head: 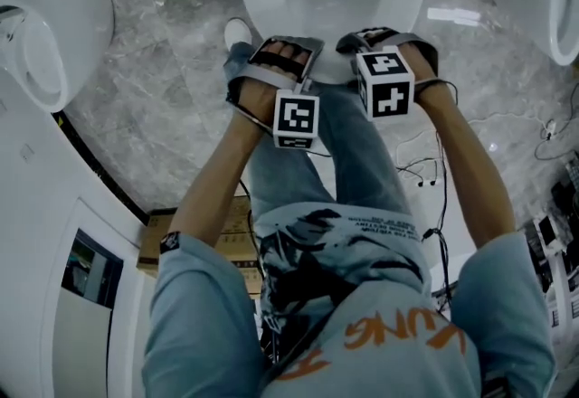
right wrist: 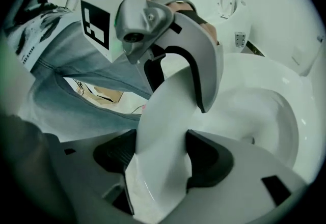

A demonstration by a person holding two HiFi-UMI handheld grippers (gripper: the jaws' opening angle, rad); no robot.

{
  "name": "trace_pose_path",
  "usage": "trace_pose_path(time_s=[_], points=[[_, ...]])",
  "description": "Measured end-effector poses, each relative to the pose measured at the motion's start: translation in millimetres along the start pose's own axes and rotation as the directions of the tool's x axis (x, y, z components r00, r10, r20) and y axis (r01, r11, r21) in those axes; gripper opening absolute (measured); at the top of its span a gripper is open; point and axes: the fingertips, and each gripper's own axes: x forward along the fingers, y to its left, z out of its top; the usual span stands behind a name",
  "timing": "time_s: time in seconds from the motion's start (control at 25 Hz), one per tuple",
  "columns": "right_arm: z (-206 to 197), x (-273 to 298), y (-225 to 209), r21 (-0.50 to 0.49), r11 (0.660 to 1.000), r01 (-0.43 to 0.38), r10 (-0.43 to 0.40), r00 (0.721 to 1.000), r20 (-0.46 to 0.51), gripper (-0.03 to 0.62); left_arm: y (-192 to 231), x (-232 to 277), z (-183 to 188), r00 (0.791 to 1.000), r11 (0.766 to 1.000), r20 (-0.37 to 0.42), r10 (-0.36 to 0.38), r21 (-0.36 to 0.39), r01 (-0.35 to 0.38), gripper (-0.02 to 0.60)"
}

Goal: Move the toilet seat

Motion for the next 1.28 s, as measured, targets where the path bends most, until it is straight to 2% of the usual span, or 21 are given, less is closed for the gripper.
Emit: trace_pose_path(time_s=[0.08, 0.28, 0.36, 0.48, 0.6, 0.68, 0.8, 0.88, 1.04, 1.28], points=[[2.4, -10.0, 1.1, 0.000, 1.000, 0.013, -0.013, 1.000, 0.011, 0.307, 8.1, -10.1, 1.1, 1.000, 1.000, 0.011, 0.016, -0.018, -0.016, 0.360], [8.2, -30.2, 6.5, 0.006, 1.000, 0.003, -0.003, 0.999, 0.034, 0.301, 20.0, -33.0, 4.0, 0.996, 0.994, -0.014, 0.084, 0.069, -0.082, 0.353], [11.4, -38.8, 8.7, 0.008, 1.000, -0.009, 0.008, 0.999, 0.048, 0.299, 18.4, -41.7, 10.5, 0.995, 0.994, 0.012, 0.096, 0.055, -0.097, 0.320], [15.1, -52.3, 9.5, 0.018, 1.000, -0.014, 0.012, 0.998, 0.065, 0.298, 7.0, -53.1, 18.7, 0.998, 0.996, 0.045, 0.054, 0.068, -0.057, 0.253], [19.8, -63.8, 11.3, 0.023, 0.999, -0.031, 0.029, 0.997, 0.077, 0.296, 24.4, -65.8, 17.2, 0.992, 0.983, 0.012, 0.125, 0.137, -0.126, 0.252], [22.1, -71.3, 13.5, 0.029, 0.999, -0.045, 0.042, 0.995, 0.085, 0.295, 20.6, -71.1, 19.5, 0.995, 0.983, 0.000, 0.101, 0.151, -0.100, 0.241], [26.6, -87.4, 14.5, 0.040, 0.998, -0.052, 0.048, 0.994, 0.095, 0.291, 22.9, -85.0, 26.7, 0.999, 0.991, 0.016, 0.052, 0.121, -0.054, 0.236], [30.0, -97.9, 13.2, 0.038, 0.999, -0.038, 0.034, 0.996, 0.086, 0.291, 30.8, -94.4, 26.9, 0.999, 0.992, 0.006, 0.041, 0.117, -0.041, 0.236], [35.6, -115.7, 13.9, 0.037, 0.999, 0.009, -0.010, 0.999, 0.053, 0.293, 49.1, -113.4, 28.5, 0.998, 0.991, -0.021, 0.064, 0.119, -0.061, 0.233], [40.9, -150.8, 8.5, -0.003, 0.986, 0.169, -0.169, 0.985, 0.032, 0.291, 74.3, -150.7, 36.1, 0.997, 0.994, -0.029, 0.075, 0.079, -0.073, 0.212]])
